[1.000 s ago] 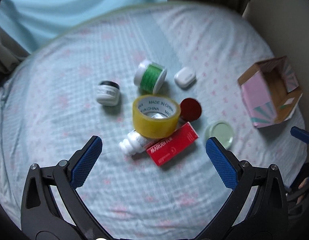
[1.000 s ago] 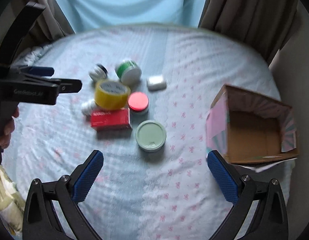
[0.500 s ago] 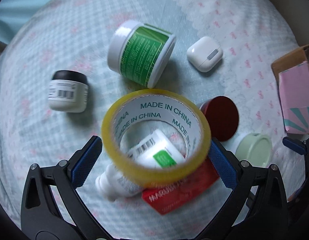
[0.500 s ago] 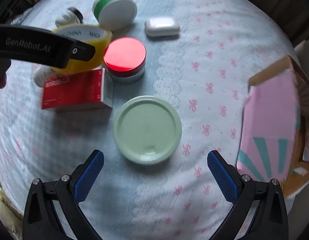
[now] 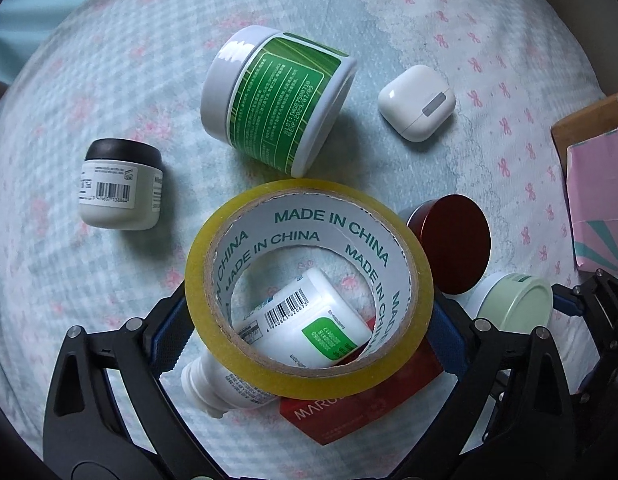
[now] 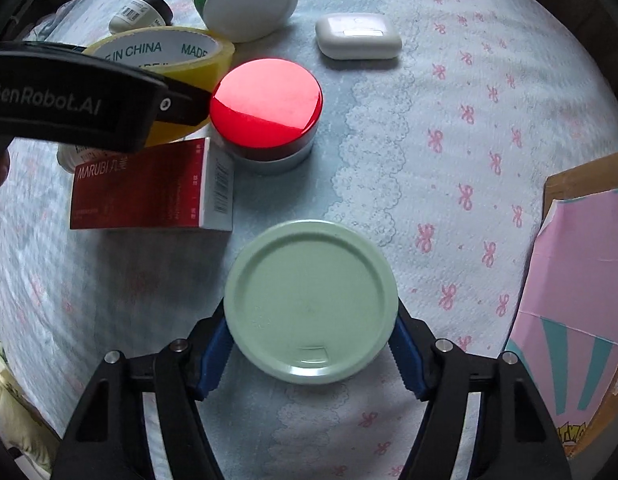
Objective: Organize rigid objects
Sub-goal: 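Grasp the yellow tape roll with left tool while right tool grasps the pale green lid, then carry tape roll with left tool while right tool carries green lid into the box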
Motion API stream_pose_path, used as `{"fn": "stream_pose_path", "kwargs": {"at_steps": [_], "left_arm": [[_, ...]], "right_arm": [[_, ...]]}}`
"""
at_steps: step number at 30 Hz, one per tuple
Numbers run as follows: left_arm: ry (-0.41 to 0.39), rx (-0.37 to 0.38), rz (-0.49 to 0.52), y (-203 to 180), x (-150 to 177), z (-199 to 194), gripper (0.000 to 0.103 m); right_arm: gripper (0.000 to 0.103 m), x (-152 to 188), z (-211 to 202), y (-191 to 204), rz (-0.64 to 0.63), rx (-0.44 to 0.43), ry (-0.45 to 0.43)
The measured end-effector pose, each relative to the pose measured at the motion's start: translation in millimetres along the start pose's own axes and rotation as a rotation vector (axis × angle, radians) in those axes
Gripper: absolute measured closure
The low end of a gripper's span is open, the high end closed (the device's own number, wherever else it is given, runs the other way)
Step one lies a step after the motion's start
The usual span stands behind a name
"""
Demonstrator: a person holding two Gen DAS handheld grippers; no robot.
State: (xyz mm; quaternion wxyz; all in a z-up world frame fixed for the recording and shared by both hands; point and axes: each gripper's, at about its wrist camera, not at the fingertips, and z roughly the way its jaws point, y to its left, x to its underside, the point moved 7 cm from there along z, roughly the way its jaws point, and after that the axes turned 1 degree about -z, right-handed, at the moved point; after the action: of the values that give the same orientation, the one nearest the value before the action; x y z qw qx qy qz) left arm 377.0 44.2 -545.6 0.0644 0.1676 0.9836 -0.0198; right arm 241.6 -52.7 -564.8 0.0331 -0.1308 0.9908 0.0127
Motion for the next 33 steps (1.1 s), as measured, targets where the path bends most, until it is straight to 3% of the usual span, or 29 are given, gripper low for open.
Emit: {"fn": "stream_pose_path", "kwargs": {"at_steps": [11, 16, 25, 33], "left_arm": [[-0.116, -0.008, -0.019, -4, 18, -62, 0.006], [-0.213, -0.009, -0.038, -8, 32, -127, 0.006], [-0.407, -0.005, 0.003, -33, 53, -261, 0.006], [-0.508, 0.005, 0.026, -72, 65, -339, 0.006]], "right_arm": [[0.038, 11, -66, -14, 0.048, 0.039, -0.080], [0.038, 19, -118, -14, 0.080, 0.057, -0.139], [0.038, 36, -252, -9, 0.128, 0.114, -0.268], [0.038, 57, -331, -34, 0.173, 0.137, -0.384]]}}
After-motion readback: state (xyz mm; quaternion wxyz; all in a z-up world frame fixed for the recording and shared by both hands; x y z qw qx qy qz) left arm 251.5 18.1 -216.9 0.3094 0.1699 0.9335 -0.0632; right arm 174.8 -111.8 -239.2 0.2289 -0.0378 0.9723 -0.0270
